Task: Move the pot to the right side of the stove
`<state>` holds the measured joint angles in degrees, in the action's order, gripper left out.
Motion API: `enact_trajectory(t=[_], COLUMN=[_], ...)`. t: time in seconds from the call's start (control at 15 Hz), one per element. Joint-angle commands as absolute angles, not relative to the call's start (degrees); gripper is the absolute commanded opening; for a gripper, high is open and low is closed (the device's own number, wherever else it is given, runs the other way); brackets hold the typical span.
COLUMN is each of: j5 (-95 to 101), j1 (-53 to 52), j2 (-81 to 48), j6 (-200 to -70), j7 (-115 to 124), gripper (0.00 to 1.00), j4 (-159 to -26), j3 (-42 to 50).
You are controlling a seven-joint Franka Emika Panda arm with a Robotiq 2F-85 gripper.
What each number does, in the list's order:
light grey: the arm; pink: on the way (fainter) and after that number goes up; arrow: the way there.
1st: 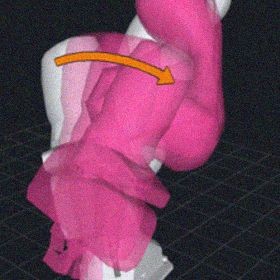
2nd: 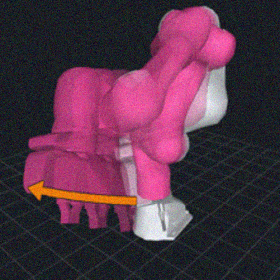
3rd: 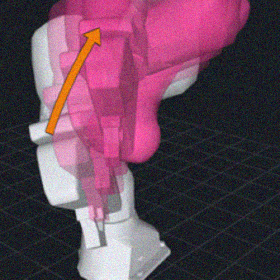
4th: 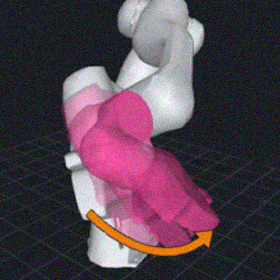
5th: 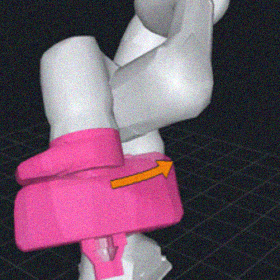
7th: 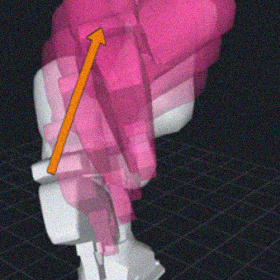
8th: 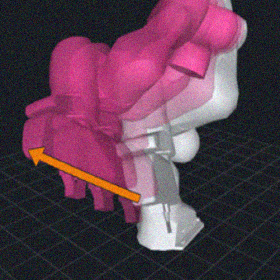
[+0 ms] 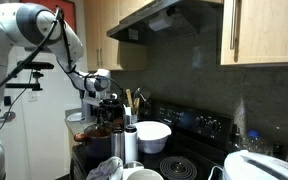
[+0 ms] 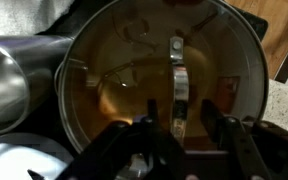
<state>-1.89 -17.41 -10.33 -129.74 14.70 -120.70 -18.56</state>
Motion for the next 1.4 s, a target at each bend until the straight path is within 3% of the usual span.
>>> enact_trajectory(t=[0.0, 0.13, 0.27, 0.33, 1.33], j5=[-1.2, -1.4, -2.0, -2.3, -7.5], j1=[-18.4, -18.5, -18.5, -18.5, -18.6], j2=[-10.7, -10.6, -10.6, -10.6, -7.4], j6=[-130.3, -130.5, -131.1, -131.4, -125.4], j7=[14.1, 14.1, 14.3, 14.3, 15.6], gripper=[0.19, 0.04, 0.02, 0.07, 0.06], j4=[-119.5, -119.6, -120.1, -120.5, -118.0], j3=[-17.6, -17.7, -17.7, -17.8, -18.2])
